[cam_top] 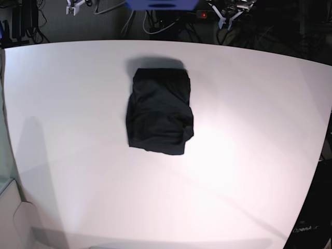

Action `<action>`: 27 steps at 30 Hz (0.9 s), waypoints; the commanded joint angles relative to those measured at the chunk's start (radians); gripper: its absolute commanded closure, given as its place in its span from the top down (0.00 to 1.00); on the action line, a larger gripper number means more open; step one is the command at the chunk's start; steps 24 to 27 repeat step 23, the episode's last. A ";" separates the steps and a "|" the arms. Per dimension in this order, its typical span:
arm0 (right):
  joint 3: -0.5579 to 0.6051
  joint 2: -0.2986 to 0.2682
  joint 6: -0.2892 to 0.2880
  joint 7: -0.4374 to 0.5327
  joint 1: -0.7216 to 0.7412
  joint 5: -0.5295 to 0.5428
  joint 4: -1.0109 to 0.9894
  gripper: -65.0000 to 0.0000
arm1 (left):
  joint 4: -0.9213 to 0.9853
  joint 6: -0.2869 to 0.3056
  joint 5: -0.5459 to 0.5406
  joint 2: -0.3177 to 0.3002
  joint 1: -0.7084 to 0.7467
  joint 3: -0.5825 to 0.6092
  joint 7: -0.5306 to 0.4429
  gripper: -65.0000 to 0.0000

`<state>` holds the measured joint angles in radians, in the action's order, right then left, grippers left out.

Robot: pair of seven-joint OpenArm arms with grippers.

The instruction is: Fold the T-shirt properly

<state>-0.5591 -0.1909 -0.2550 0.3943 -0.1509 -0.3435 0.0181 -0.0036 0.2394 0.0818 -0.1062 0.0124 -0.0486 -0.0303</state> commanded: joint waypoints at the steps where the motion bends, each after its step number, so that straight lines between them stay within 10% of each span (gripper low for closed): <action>1: 0.014 -0.012 0.059 0.005 -0.005 -0.022 0.000 0.00 | 0.004 0.004 0.000 -0.008 -0.039 0.002 -0.029 0.00; 8: 0.133 0.057 0.339 -0.041 0.064 -0.154 0.000 0.00 | 0.004 -0.288 -0.001 0.004 -0.071 0.002 -0.069 0.00; 27: 0.133 0.081 0.354 -0.103 0.112 -0.153 0.000 0.00 | 0.004 -0.346 -0.012 0.023 -0.084 -0.009 -0.070 0.00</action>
